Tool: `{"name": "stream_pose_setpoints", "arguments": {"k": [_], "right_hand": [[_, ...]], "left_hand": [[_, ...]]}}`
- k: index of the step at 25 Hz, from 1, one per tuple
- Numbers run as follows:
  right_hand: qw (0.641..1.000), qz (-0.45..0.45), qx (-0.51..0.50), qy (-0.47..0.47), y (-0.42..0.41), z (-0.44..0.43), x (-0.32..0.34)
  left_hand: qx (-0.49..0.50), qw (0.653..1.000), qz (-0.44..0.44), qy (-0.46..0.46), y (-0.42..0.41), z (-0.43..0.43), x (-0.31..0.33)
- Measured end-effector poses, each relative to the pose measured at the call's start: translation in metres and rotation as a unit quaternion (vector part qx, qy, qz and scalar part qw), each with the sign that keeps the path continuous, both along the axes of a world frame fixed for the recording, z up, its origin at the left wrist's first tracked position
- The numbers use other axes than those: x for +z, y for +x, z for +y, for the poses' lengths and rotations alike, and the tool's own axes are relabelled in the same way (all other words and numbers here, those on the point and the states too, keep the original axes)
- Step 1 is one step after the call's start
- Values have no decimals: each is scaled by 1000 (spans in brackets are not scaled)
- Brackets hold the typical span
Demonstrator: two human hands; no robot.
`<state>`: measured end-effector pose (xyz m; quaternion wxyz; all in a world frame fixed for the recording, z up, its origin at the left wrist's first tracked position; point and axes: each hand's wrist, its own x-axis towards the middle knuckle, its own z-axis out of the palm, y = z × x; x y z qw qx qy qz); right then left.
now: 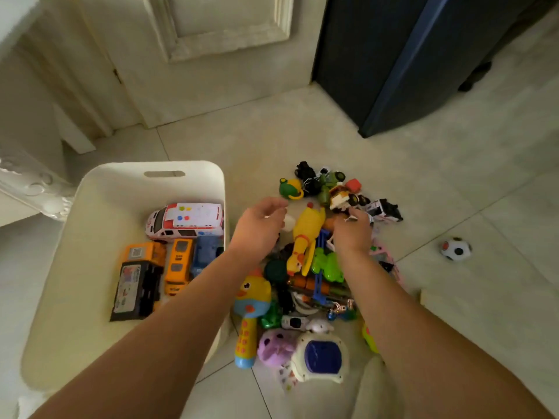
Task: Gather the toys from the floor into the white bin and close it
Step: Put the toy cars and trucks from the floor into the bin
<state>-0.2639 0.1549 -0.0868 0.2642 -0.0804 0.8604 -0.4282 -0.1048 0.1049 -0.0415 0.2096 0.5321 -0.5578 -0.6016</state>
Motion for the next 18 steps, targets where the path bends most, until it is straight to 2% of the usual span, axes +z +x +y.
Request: {"name": "stream_pose_setpoints", "arguments": {"k": [2, 3, 7, 10, 13, 16, 18], "right_hand": [[995, -45, -11, 83, -30, 13, -37], [993, -68, -6, 96, -36, 18, -52], [994, -77, 5, 73, -45, 16, -85], [994, -82, -18, 68, -49, 13, -94], [986, -130, -100, -43, -49, 19, -85], [945, -181, -185, -201, -11, 25, -56], [933, -198, -165, -251, 24, 23, -39]], "left_hand": [[-31, 999, -3, 30, -21, 5, -16], [-42, 998, -2, 48, -28, 6, -22], [-71, 993, -16, 94, -46, -2, -40], [-39, 992, -12, 122, -46, -13, -50], [-12, 990, -18, 142, -46, -17, -52], [-11, 987, -5, 163, -48, -11, -49], [-18, 982, 4, 190, -47, -7, -46]]}}
